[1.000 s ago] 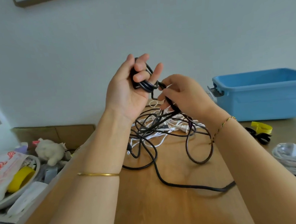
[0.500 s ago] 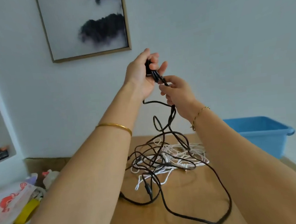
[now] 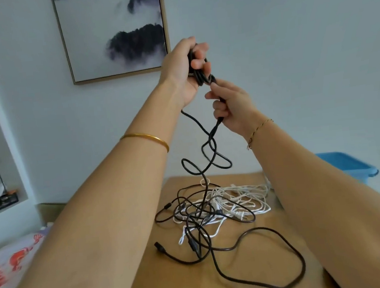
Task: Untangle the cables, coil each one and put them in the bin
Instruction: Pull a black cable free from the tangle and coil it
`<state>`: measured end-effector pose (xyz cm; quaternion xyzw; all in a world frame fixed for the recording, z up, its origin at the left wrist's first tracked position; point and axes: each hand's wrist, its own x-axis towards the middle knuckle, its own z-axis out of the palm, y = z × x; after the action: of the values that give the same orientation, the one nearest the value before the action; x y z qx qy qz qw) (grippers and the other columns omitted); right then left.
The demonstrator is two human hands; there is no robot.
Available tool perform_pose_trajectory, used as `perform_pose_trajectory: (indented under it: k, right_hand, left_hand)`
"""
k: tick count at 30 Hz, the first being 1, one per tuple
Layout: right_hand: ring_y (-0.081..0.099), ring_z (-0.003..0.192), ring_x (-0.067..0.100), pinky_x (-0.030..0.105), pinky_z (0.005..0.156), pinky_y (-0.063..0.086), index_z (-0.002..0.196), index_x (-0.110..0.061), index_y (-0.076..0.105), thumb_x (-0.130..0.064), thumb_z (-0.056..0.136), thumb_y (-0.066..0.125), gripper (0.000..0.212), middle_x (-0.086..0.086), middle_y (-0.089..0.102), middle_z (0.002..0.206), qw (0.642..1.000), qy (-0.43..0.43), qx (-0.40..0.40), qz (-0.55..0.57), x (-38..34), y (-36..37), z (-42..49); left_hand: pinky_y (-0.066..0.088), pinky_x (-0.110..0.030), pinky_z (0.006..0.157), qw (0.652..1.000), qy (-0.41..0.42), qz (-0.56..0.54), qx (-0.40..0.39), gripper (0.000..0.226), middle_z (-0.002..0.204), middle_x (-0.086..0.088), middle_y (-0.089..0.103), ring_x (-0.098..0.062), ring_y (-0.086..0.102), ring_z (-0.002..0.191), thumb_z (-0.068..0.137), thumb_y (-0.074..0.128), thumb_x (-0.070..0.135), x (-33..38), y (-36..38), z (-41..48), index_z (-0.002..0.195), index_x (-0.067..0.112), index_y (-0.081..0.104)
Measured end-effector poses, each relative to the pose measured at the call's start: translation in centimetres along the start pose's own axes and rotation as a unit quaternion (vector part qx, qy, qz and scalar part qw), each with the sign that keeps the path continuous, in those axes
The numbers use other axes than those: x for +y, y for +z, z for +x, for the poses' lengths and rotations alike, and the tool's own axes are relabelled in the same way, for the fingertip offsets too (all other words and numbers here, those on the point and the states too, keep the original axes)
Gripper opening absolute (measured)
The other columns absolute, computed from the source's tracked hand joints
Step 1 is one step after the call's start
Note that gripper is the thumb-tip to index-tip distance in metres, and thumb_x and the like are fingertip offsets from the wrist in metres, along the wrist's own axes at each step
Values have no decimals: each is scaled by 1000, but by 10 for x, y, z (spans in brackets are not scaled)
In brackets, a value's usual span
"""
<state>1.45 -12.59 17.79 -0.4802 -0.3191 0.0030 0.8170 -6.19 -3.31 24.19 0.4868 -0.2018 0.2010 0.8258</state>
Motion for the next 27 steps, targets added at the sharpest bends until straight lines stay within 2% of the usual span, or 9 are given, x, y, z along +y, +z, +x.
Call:
perform_pose_trajectory:
  k: [4, 6, 8, 11, 14, 19, 23, 25, 27]
  right_hand:
    - [45, 55, 14, 22, 54, 43, 85, -9, 63, -2, 88, 58, 9, 4, 55, 70, 970, 8, 56, -238, 37, -18, -15]
    - [52, 69, 18, 26, 66, 43, 78, -9, 64, 5, 83, 56, 17, 2, 58, 72, 940, 29, 74, -332, 64, -31, -24]
    - [56, 82, 18, 27, 73, 41, 86, -7, 68, 3, 83, 57, 15, 4, 64, 83, 921, 48, 108, -370, 91, -42, -37]
    - [57, 96, 21, 30, 81, 45, 96, -13, 63, -8, 81, 65, 16, 9, 62, 105, 911, 47, 201, -358, 126, -51, -51]
    - [52, 107, 24, 38, 93, 46, 104, -16, 53, -25, 78, 73, 34, 7, 53, 116, 877, 89, 285, -377, 148, -56, -65]
    - [55, 98, 24, 36, 82, 49, 127, 2, 44, -52, 74, 71, 80, 8, 54, 111, 883, 288, 204, -311, 181, -62, -86]
    - [60, 70, 16, 26, 63, 46, 101, -9, 58, -51, 88, 54, 44, 6, 64, 91, 860, 421, 31, -286, 169, -54, -96]
    - [59, 63, 19, 28, 63, 47, 84, -11, 57, -51, 91, 44, 43, 8, 65, 77, 852, 480, 22, -208, 167, -56, -93]
    - [56, 62, 22, 34, 65, 54, 75, -10, 53, -47, 94, 40, 43, 10, 59, 67, 860, 499, 86, -60, 168, -60, -85]
  left_hand:
    - [40, -18, 40, 999, -30, -4, 35, 24, 47, 4, 43, -5, 30, 33, 99, 42, 13, -22, -16, -3, 104, -7, 55]
    - [40, -18, 41, 997, -41, -29, 56, 25, 46, 4, 43, -4, 30, 33, 99, 43, 13, -29, -23, -3, 105, -8, 56]
    - [39, -18, 40, 995, -52, -45, 75, 24, 46, 4, 43, -4, 30, 32, 98, 43, 12, -36, -30, -3, 102, -8, 57]
    - [39, -17, 40, 991, -67, -51, 100, 22, 44, 4, 44, -5, 31, 31, 97, 43, 11, -51, -41, -7, 100, -7, 56]
    - [39, -17, 40, 989, -83, -46, 114, 21, 48, 2, 42, -5, 30, 31, 97, 42, 9, -64, -53, -9, 96, -6, 56]
    - [38, -16, 40, 986, -113, -14, 121, 23, 52, 2, 41, -5, 30, 32, 98, 43, 10, -78, -72, -14, 88, -5, 57]
    - [38, -16, 40, 983, -119, 2, 138, 23, 60, 0, 43, -5, 30, 32, 98, 43, 9, -83, -86, -18, 83, -2, 56]
    - [38, -16, 40, 981, -128, 2, 143, 21, 52, 2, 47, -5, 29, 33, 97, 43, 9, -85, -93, -20, 85, -2, 57]
    - [37, -16, 40, 980, -137, 29, 143, 20, 46, 4, 46, -5, 28, 34, 96, 43, 8, -86, -99, -22, 87, -1, 58]
